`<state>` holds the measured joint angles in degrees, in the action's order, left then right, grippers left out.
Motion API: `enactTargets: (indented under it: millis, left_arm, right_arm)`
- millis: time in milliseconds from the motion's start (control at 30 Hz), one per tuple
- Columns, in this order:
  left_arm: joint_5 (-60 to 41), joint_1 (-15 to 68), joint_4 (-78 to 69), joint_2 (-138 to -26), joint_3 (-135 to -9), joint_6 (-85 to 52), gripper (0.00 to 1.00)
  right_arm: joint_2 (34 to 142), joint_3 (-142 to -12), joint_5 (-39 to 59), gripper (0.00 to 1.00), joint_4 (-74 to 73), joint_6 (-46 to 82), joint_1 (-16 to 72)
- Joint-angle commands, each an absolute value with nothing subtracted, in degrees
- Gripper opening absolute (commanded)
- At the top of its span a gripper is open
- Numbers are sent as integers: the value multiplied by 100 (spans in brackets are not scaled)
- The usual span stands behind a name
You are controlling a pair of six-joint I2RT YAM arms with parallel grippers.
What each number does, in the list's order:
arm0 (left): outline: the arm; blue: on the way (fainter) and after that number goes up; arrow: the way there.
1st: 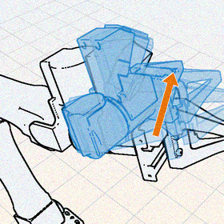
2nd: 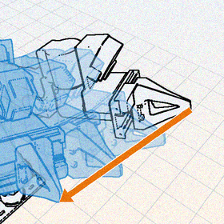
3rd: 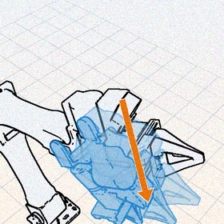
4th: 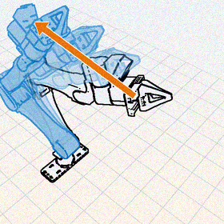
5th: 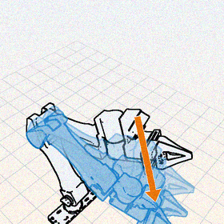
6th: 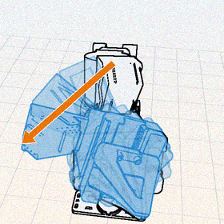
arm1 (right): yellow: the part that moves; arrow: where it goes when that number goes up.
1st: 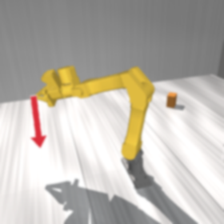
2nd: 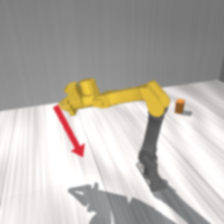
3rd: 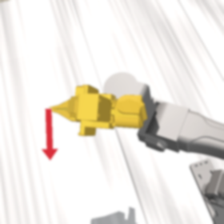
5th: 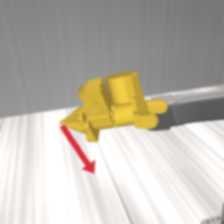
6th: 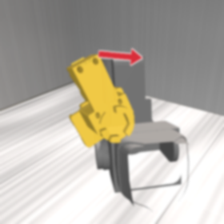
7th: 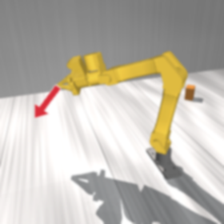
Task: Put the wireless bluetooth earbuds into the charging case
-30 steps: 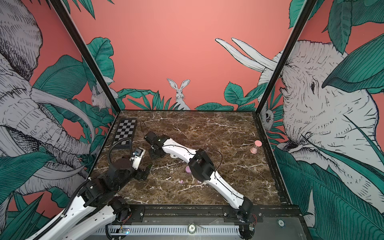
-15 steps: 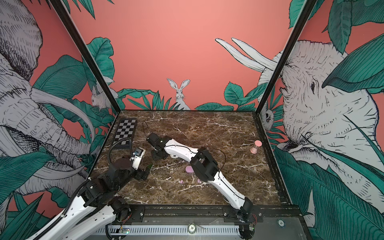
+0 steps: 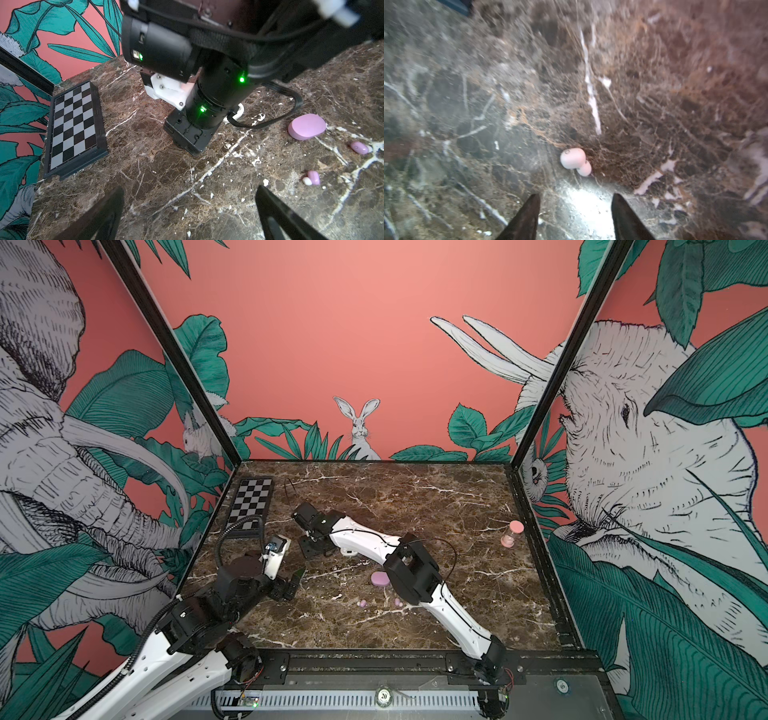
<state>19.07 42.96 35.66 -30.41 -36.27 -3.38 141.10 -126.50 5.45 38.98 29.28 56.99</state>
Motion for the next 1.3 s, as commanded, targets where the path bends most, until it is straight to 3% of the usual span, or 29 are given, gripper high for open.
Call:
enactTargets:
  millis: [0, 233, 933, 1267]
  left_arm:
    - [1898, 4270, 3524, -3041, -3580, -332, 99]
    - [1906, 4258, 3524, -3013, -3574, -330, 99]
    - [1872, 4252, 3506, -3013, -3569, -319, 99]
    - [1854, 4232, 3496, -3022, -3568, -317, 99]
  right_arm:
    - [14349, -13087, 443, 58, 4016, 2709, 5747]
    - [14788, -13689, 486, 55, 4260, 2473, 5741]
    - [15262, -14124, 502, 34, 4453, 2273, 5742]
    - [15187, -14046, 335, 32, 4570, 2221, 5801]
